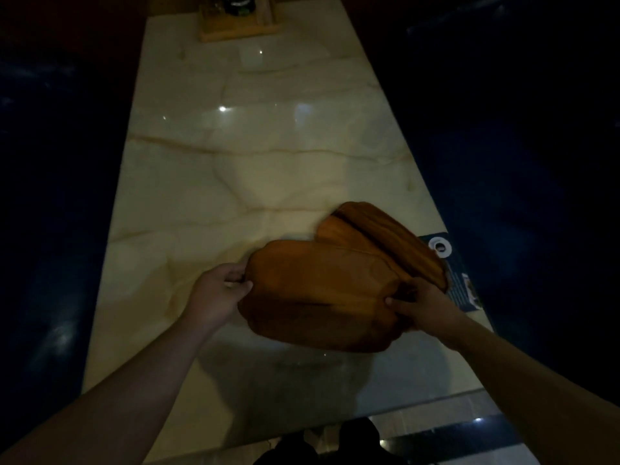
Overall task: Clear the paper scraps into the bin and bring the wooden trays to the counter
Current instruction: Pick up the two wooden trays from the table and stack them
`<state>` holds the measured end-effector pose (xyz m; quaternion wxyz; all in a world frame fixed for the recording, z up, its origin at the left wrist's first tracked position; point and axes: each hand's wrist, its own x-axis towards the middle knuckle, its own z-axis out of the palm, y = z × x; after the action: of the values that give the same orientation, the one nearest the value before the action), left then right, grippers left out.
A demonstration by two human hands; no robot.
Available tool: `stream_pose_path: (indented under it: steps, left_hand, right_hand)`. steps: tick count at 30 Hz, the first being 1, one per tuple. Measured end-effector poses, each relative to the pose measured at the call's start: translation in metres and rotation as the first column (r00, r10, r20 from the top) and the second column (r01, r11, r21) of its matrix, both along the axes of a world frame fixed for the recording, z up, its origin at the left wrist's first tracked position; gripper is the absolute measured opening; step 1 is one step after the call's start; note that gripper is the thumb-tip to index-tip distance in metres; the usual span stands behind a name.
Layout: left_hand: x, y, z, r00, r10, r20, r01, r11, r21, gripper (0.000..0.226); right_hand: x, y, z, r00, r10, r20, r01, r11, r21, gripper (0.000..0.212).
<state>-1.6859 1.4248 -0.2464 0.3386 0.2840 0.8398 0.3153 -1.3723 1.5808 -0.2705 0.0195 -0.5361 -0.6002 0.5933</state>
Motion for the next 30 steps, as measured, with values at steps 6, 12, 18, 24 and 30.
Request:
stream_pose_path:
  steps: [6, 12, 18, 24, 30]
  left_hand:
    - [0.020, 0.087, 0.008, 0.994, -0.099, -0.040, 0.100, 0.995, 0.018, 0.025]
    - [0.042, 0.167, 0.005, 0.968, -0.242, -0.060, 0.242, 0.970, 0.002, 0.025]
    - [0.047, 0.212, -0.018, 0.935, -0.336, -0.117, 0.329, 0.941, -0.072, 0.033]
    - [0.054, 0.229, -0.033, 0.849, -0.447, -0.280, 0.408, 0.893, -0.190, 0.038]
    - [0.060, 0.234, -0.041, 0.850, -0.466, -0.247, 0.426, 0.882, -0.200, 0.046]
  right_hand:
    - [0.039, 0.010, -0.006, 0.987, -0.159, -0.036, 0.154, 0.983, -0.102, 0.034]
    - [0.065, 0.027, -0.008, 0.979, -0.203, -0.033, 0.197, 0.972, -0.132, 0.022]
    - [0.073, 0.041, -0.010, 0.977, -0.211, 0.012, 0.211, 0.972, -0.107, 0.015]
    - [0.077, 0.043, -0.017, 0.982, -0.181, 0.046, 0.184, 0.979, -0.084, 0.018]
    - [0.080, 0.048, -0.020, 0.987, -0.108, 0.118, 0.114, 0.993, -0.042, 0.015]
